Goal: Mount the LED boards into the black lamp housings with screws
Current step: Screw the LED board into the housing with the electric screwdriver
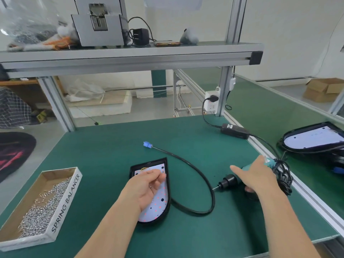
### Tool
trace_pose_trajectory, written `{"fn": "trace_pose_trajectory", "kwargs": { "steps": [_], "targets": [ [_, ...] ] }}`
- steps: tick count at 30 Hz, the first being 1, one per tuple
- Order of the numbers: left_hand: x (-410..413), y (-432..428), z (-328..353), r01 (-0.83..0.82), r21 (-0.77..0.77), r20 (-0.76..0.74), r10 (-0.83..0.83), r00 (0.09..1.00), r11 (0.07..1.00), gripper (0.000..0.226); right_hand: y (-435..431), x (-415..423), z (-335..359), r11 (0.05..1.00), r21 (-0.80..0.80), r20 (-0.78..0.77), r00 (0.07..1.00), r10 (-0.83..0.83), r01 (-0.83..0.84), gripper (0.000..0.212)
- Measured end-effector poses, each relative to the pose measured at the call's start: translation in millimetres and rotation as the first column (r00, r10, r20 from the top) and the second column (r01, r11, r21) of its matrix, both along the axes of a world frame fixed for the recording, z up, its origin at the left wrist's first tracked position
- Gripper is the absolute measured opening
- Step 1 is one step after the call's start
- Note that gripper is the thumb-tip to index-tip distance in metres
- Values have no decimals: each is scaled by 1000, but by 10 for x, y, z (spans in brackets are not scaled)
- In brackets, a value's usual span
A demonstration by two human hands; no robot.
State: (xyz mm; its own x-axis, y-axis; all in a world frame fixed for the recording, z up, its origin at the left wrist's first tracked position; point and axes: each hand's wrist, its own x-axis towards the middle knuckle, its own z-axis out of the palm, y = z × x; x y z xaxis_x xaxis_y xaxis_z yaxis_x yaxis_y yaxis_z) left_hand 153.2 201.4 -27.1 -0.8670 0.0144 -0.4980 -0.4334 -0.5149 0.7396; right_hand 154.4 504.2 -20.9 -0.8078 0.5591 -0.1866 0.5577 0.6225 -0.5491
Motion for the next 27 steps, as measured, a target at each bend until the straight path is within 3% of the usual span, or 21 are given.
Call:
{"fn": "trace_pose_trajectory", "kwargs": {
  "steps": [2,5,7,9,11,12,16,18,20,22,25,27],
  "targets": [
    [4,40,25,22,-90,6,-22,1000,996,14,-34,-79,-24,1000,-3,-2,1000,-31,31,101],
    [-12,75,51,18,-146,36,-13,999,989,13,-33,-109,-125,983,-71,-84,981,-176,170,100],
    [-32,68,61,22,-153,59,-13,998,988,11,-61,-84,-198,906,-360,-170,940,-297,221,82],
    [-49,27,67,24,-117,88,-13,996,993,10,-131,-74,-193,629,-770,-242,863,-443,107,40],
    [-55,-17,72,12,-50,113,-6,994,999,6,-251,-70,-125,307,-949,-238,810,-536,-76,22],
    [-56,-35,73,4,-23,116,-1,993,1000,4,-322,-70,-77,212,-964,-255,796,-549,-163,24],
    [-58,-61,47,-5,23,97,3,995,1000,8,-641,-130,169,16,-890,-418,804,-423,-455,37],
    [-59,-65,24,5,33,78,-7,997,999,6,-803,-196,287,-143,-846,-444,827,-345,-514,45],
    [-62,-73,1,13,42,64,-16,998,999,7,-974,-288,361,-258,-810,-444,838,-318,-527,36],
    [-68,-80,-16,21,37,63,-24,998,999,8,-1158,-395,406,-224,-824,-439,837,-327,-520,25],
    [-82,-82,-21,49,29,69,-51,996,998,10,-1401,-564,460,-51,-873,-421,802,-424,-485,11],
    [-88,-81,-19,61,35,65,-63,996,998,12,-1531,-651,495,16,-877,-417,743,-523,-481,14]
  ]
}}
